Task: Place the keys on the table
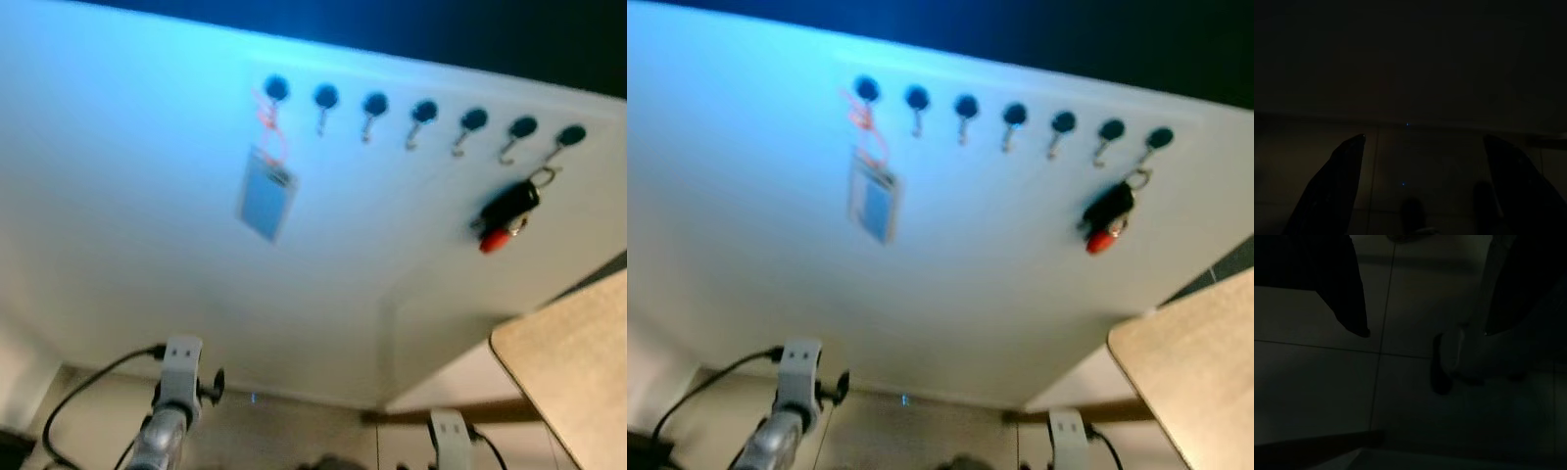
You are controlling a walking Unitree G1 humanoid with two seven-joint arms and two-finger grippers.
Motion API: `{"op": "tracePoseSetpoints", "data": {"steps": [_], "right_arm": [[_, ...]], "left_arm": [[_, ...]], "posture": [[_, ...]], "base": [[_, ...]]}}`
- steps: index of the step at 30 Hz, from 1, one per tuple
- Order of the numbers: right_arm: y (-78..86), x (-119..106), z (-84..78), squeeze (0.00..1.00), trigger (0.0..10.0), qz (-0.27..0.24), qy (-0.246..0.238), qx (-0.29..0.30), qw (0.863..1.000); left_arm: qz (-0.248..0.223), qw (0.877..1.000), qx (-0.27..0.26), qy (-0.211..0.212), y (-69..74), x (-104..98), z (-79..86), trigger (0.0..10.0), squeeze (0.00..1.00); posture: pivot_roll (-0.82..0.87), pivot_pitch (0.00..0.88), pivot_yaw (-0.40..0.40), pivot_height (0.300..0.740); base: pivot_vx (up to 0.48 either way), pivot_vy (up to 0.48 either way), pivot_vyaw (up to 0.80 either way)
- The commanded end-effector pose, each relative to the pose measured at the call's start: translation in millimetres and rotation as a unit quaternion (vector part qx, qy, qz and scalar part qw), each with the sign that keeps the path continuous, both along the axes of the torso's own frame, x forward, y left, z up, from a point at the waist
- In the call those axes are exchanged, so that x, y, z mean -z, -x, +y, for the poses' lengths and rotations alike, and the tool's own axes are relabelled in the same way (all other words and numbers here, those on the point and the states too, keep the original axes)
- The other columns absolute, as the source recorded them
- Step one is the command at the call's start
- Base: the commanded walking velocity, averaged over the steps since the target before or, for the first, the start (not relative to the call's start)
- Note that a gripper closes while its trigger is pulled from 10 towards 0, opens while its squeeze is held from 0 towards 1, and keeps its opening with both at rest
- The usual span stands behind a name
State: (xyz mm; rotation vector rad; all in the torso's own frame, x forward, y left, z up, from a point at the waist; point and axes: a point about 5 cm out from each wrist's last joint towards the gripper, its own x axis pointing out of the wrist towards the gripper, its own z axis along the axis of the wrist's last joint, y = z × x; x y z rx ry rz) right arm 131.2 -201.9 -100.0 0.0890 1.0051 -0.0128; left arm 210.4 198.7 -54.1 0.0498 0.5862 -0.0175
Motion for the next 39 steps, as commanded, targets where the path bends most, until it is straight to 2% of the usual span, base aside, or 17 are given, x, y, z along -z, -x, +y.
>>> {"op": "tracePoseSetpoints", "data": {"steps": [1, 10, 21, 27, 32, 35, 37, 39], "right_arm": [[3.9, 0.3, -7.0, 0.0, 10.0, 0.007, 0.003, 0.012, 1.0], [1.8, -0.7, -7.4, 0.0, 10.0, 0.001, 0.001, 0.012, 1.0], [2.3, 1.0, 1.2, 0.0, 10.0, 0.001, -0.002, 0.01, 1.0], [0.9, 0.2, -0.4, 0.0, 10.0, -0.001, -0.001, 0.012, 1.0], [-1.7, -1.7, -4.0, 0.0, 10.0, -0.011, 0.004, 0.008, 1.0], [-9.2, -5.7, -5.3, 0.0, 10.0, -0.034, 0.015, -0.019, 0.999], [-20.5, -11.9, -3.3, 0.0, 10.0, -0.067, 0.025, -0.064, 0.995], [-33.2, -20.5, 2.5, 0.0, 10.0, -0.114, 0.045, -0.144, 0.982]], "left_arm": [[0.014, 1.0, 0.006, -0.003, 5.5, 4.1, -0.4, 10.0, 0.0], [0.017, 1.0, 0.011, -0.007, 2.9, 3.4, -1.8, 10.0, 0.0], [0.012, 0.999, 0.033, -0.008, -3.3, 1.0, -9.6, 10.0, 0.0], [0.012, 0.999, 0.041, -0.009, -5.7, 0.2, -12.5, 10.0, 0.0], [0.012, 0.999, 0.029, -0.013, -6.0, 0.1, -10.6, 10.0, 0.0], [0.008, 0.999, 0.034, -0.024, -6.2, -0.8, -8.6, 10.0, 0.0], [0.003, 0.999, 0.037, -0.036, -7.2, -2.0, -7.0, 10.0, 0.0], [-0.005, 0.998, 0.04, -0.045, -10.3, -4.7, -5.7, 10.0, 0.0]], "posture": [[0.09, 0.043, -0.112, 0.74], [0.09, 0.042, -0.115, 0.74], [0.09, 0.037, -0.12, 0.74], [0.08, 0.036, -0.119, 0.74], [0.08, 0.036, -0.118, 0.74], [0.08, 0.035, -0.113, 0.74], [0.08, 0.035, -0.111, 0.74], [0.08, 0.033, -0.104, 0.74]], "base": [[-0.307, 0.0, 0.0], [-0.064, 0.0, 0.0], [0.0, 0.0, 0.0], [0.0, -0.467, 0.0], [0.0, 0.0, 0.0], [0.0, 0.0, 0.0], [0.0, 0.0, 0.0], [0.0, 0.0, 0.0]]}}
